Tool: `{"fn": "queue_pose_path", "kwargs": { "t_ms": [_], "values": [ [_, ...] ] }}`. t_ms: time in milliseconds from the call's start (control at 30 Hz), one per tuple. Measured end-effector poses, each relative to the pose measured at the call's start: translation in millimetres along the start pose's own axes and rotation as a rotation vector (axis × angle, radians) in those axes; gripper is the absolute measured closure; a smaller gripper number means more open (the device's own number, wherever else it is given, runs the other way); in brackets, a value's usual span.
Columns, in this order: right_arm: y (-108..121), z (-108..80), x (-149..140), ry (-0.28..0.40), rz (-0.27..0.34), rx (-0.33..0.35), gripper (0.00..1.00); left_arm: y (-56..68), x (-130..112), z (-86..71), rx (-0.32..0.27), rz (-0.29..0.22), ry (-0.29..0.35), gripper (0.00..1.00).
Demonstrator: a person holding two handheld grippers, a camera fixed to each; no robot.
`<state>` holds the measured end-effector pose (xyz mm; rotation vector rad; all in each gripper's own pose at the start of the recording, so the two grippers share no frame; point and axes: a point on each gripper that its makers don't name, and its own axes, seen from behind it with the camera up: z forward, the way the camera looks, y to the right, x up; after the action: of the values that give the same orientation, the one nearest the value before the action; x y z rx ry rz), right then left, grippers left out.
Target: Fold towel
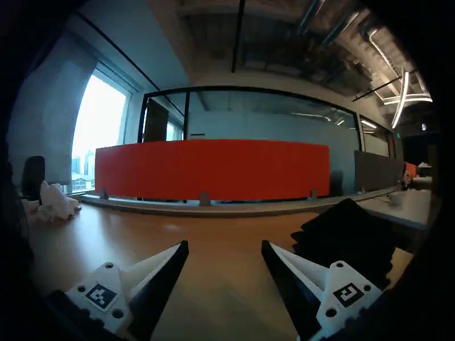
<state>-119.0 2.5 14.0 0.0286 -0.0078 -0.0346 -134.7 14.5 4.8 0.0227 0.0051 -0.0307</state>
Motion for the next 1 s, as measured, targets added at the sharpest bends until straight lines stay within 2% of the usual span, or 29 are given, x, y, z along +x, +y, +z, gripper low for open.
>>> {"fn": "queue_pose_path", "kwargs": {
  "t_ms": [1000],
  "values": [
    [-0.1, -0.6, 0.6, 0.0, 0.0, 0.0, 0.0, -1.3, 5.5, -1.0, 0.0, 0.001, -0.002, 0.02]
  ]
}}
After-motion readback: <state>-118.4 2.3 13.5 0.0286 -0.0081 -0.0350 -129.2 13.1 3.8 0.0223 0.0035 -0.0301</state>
